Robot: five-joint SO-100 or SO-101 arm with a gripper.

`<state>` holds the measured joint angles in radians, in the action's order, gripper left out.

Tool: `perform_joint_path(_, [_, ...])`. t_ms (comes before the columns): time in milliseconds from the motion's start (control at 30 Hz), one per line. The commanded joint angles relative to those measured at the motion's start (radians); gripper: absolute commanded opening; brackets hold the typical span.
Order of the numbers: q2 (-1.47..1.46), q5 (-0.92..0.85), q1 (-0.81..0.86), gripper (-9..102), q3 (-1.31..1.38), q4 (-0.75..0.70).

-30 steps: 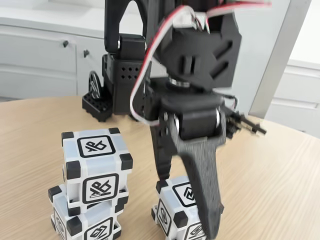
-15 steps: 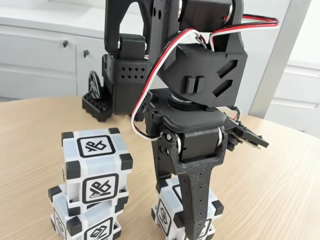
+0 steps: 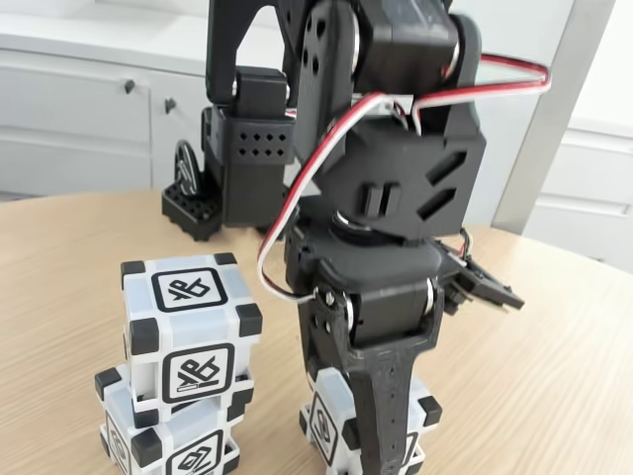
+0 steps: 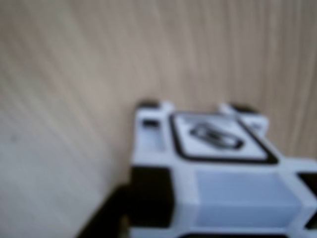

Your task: Stack cubes from left to right.

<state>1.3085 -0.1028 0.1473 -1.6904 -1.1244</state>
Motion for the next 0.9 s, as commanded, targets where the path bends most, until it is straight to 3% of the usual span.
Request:
perform_joint_path(0, [-0.002, -0.002, 0.000, 29, 0.034, -0.006])
perform_joint_path(400, [0.000, 0.011, 0.006, 11, 0.034, -0.008])
perform_joint_path(867, [0.377, 0.058, 0.011, 12, 0.034, -0.011])
